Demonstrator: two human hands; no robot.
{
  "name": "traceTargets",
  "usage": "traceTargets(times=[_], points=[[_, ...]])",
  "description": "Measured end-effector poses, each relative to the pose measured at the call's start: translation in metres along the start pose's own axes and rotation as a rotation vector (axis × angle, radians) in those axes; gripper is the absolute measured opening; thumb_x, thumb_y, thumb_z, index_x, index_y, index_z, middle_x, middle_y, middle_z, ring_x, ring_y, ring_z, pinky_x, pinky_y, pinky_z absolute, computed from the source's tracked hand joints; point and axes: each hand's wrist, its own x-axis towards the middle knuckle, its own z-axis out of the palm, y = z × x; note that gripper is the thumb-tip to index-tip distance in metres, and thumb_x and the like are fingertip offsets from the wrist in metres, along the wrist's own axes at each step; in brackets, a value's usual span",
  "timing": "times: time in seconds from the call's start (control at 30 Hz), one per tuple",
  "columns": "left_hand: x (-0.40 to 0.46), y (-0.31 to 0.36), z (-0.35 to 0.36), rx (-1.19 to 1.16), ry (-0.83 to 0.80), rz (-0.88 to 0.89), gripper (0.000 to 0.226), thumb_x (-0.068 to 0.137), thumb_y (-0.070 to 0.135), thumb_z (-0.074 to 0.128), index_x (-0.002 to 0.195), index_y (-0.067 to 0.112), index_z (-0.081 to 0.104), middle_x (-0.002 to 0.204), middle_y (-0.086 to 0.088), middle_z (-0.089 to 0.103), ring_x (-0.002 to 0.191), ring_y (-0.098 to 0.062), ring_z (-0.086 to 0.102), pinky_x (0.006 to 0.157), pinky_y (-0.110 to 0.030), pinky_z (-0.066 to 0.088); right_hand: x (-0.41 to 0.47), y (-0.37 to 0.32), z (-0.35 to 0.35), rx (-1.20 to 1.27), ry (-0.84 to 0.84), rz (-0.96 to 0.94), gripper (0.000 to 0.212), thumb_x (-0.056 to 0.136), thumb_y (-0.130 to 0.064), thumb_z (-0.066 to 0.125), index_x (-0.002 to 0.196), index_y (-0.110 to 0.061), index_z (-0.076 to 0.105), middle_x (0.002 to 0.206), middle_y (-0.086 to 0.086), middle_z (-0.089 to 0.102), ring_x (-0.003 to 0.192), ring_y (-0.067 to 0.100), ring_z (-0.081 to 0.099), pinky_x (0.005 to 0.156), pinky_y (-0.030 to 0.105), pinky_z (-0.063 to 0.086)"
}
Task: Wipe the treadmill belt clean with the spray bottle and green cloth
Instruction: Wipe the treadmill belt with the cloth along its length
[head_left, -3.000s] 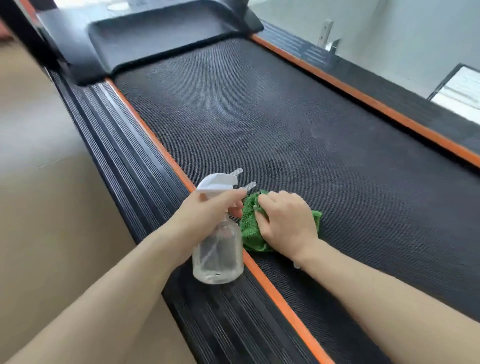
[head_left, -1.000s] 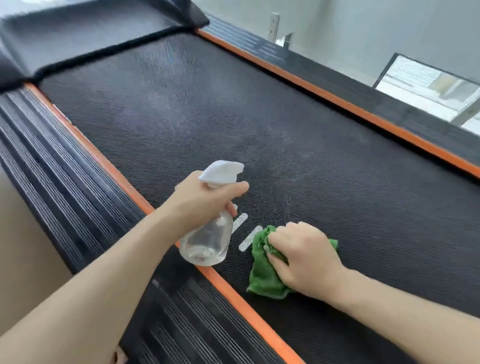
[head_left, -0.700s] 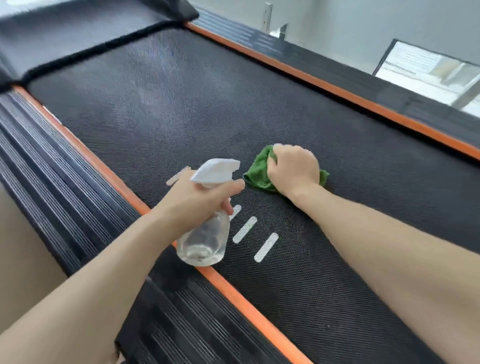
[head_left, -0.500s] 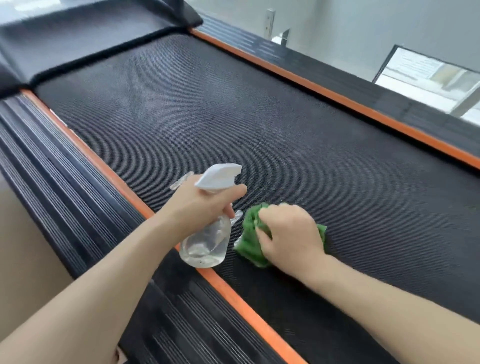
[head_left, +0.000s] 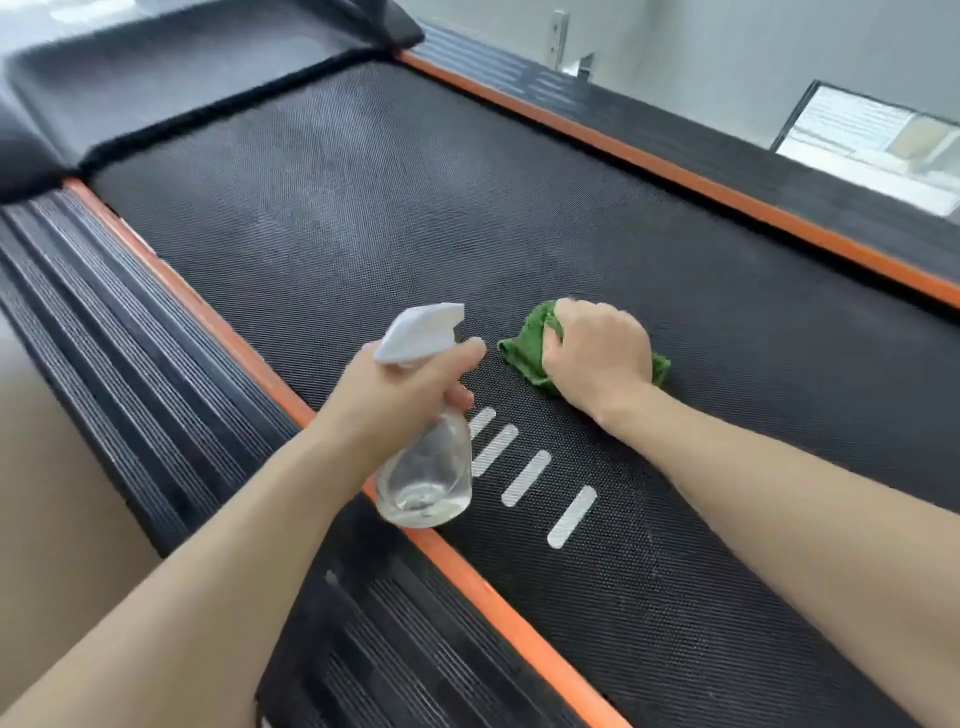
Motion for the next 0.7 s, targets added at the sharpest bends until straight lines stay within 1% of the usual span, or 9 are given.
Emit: traceTargets(times=[0.1, 0.17, 0.23, 0.3, 0.37, 0.47, 0.57, 0.63, 0.7], points=[[0.007, 0.001, -0.013, -0.025, 0.046, -0.01, 0.033, 0.088, 0.052, 0.078, 0.085, 0.019, 0.08, 0.084, 0.004, 0.08, 0.081, -0.014, 0.07, 0.079, -0.036, 0.055, -0.073, -0.028, -0.018, 0.12, 0.01, -0.25, 0.018, 0.081, -0.03, 0.057, 0.069, -0.02, 0.049, 0.069, 0.001, 0.058, 0.066, 0.028, 0.055, 0.06, 0.035, 0.038], [0.011, 0.002, -0.021, -0.046, 0.057, -0.012, 0.033, 0.087, 0.05, 0.08, 0.085, 0.017, 0.079, 0.084, 0.003, 0.079, 0.078, -0.012, 0.068, 0.073, -0.032, 0.052, -0.108, -0.039, -0.025, 0.183, -0.049, -0.427, 0.02, 0.078, -0.032, 0.061, 0.069, -0.02, 0.048, 0.068, 0.0, 0.054, 0.066, 0.027, 0.052, 0.06, 0.037, 0.039], [0.013, 0.003, -0.027, -0.079, 0.054, -0.018, 0.029, 0.091, 0.045, 0.077, 0.086, 0.017, 0.079, 0.084, 0.002, 0.079, 0.072, -0.008, 0.067, 0.07, -0.031, 0.05, -0.108, -0.037, -0.024, 0.195, -0.081, -0.561, 0.022, 0.079, -0.033, 0.063, 0.07, -0.021, 0.047, 0.069, -0.001, 0.053, 0.066, 0.025, 0.051, 0.061, 0.037, 0.039], [0.014, 0.005, -0.031, -0.092, 0.038, -0.021, 0.026, 0.093, 0.041, 0.075, 0.086, 0.016, 0.079, 0.084, 0.002, 0.078, 0.067, -0.004, 0.068, 0.073, -0.031, 0.05, -0.082, -0.033, -0.02, 0.175, -0.07, -0.644, 0.022, 0.082, -0.032, 0.062, 0.071, -0.02, 0.048, 0.069, -0.001, 0.054, 0.066, 0.024, 0.051, 0.062, 0.037, 0.039], [0.014, 0.004, -0.033, -0.097, 0.032, -0.021, 0.028, 0.092, 0.043, 0.077, 0.086, 0.016, 0.079, 0.084, 0.001, 0.079, 0.067, -0.005, 0.067, 0.076, -0.032, 0.05, -0.048, -0.039, -0.008, 0.147, -0.056, -0.594, 0.02, 0.083, -0.032, 0.059, 0.07, -0.019, 0.049, 0.068, 0.0, 0.056, 0.066, 0.026, 0.053, 0.062, 0.036, 0.039], [0.011, -0.001, -0.034, -0.09, 0.011, -0.034, 0.033, 0.084, 0.051, 0.077, 0.086, 0.018, 0.08, 0.086, 0.001, 0.081, 0.073, -0.01, 0.068, 0.081, -0.038, 0.054, 0.012, -0.058, 0.012, 0.105, -0.05, -0.325, 0.02, 0.086, -0.032, 0.054, 0.071, -0.02, 0.047, 0.073, 0.003, 0.063, 0.071, 0.031, 0.06, 0.064, 0.035, 0.038], [0.008, -0.001, -0.036, -0.074, 0.011, -0.045, 0.03, 0.091, 0.046, 0.075, 0.085, 0.017, 0.081, 0.089, -0.002, 0.082, 0.08, -0.015, 0.069, 0.091, -0.044, 0.057, 0.034, -0.074, 0.017, 0.064, -0.044, -0.158, 0.02, 0.09, -0.032, 0.052, 0.075, -0.018, 0.053, 0.079, 0.005, 0.067, 0.076, 0.032, 0.061, 0.067, 0.036, 0.041], [0.008, 0.001, -0.037, -0.084, 0.025, -0.057, 0.033, 0.091, 0.046, 0.076, 0.086, 0.013, 0.082, 0.093, -0.004, 0.082, 0.079, -0.016, 0.067, 0.088, -0.042, 0.057, 0.009, -0.073, 0.011, 0.089, -0.035, -0.185, 0.02, 0.088, -0.031, 0.051, 0.073, -0.018, 0.051, 0.075, 0.003, 0.064, 0.072, 0.03, 0.059, 0.068, 0.037, 0.044], [0.011, 0.004, -0.039, -0.098, 0.033, -0.058, 0.036, 0.089, 0.046, 0.078, 0.085, 0.011, 0.081, 0.089, -0.002, 0.082, 0.077, -0.016, 0.066, 0.08, -0.037, 0.053, -0.038, -0.063, -0.003, 0.161, -0.02, -0.295, 0.019, 0.082, -0.031, 0.052, 0.068, -0.019, 0.048, 0.068, 0.001, 0.057, 0.066, 0.028, 0.055, 0.063, 0.037, 0.042]])
